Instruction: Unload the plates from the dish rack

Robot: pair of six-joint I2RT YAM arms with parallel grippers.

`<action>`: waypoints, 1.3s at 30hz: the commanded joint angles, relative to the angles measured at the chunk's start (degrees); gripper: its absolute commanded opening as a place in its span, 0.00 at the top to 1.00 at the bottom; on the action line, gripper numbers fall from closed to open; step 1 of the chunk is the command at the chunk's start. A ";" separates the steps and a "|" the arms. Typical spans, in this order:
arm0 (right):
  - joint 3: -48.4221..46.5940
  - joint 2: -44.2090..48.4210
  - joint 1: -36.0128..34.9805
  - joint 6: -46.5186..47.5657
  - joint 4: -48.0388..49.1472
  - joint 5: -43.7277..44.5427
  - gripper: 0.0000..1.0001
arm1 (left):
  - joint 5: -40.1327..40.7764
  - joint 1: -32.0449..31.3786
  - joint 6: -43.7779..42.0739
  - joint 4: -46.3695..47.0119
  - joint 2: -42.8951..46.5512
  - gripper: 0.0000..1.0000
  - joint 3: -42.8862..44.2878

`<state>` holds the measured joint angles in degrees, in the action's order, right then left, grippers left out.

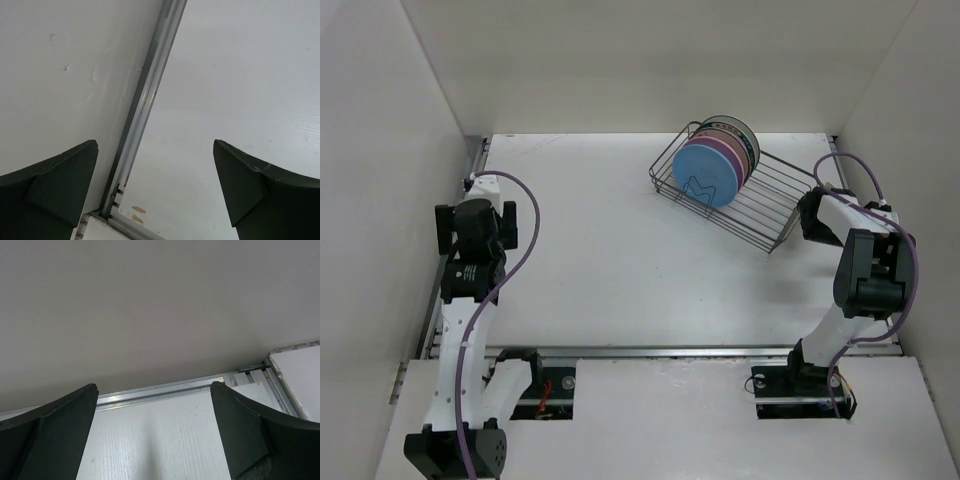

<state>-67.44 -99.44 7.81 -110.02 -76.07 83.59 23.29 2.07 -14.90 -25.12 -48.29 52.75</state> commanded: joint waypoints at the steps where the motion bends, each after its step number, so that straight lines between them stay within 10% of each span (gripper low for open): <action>1: -1.29 1.00 0.18 -1.16 -3.20 1.13 0.00 | -2.55 -0.04 3.38 -0.19 3.02 0.00 2.44; 13: -1.29 1.00 0.18 -1.16 -3.20 1.13 0.00 | -9.48 -0.04 1.27 -5.63 7.42 0.00 1.13; 24: -13.93 26.73 -1.12 18.77 -1.81 1.76 0.00 | -11.24 -0.04 -1.72 -5.64 8.04 0.00 -0.54; 26: -16.76 33.65 -6.39 38.17 12.78 2.80 0.00 | -13.08 -0.04 -2.32 -5.64 7.34 0.00 0.15; 27: -15.98 36.04 -7.80 76.15 27.41 -0.59 0.00 | -16.31 -0.04 -2.33 -5.64 6.47 0.00 0.16; 28: -13.10 38.42 -8.51 90.10 51.31 -23.77 0.00 | -18.43 -0.04 -3.11 -6.16 5.93 0.00 1.55; 30: -9.75 44.58 -8.52 105.98 60.30 -52.17 0.00 | -23.18 -0.04 -4.87 -7.30 3.57 0.00 3.05; 32: -5.79 46.52 -8.52 107.20 69.98 -83.14 0.00 | -29.25 -0.04 -4.88 -9.58 0.07 0.00 6.29; 35: -10.49 38.56 -9.56 106.50 65.93 -104.44 0.00 | -35.58 -0.65 -4.88 -13.89 -4.34 0.00 11.99; 39: -27.96 18.61 -17.01 111.85 47.71 -103.58 0.00 | -41.21 -1.19 -4.88 -15.92 -9.79 0.00 16.32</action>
<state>-90.06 -70.15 -5.08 -8.56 -19.42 -4.05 -9.54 1.48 -19.00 -38.39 -56.69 64.53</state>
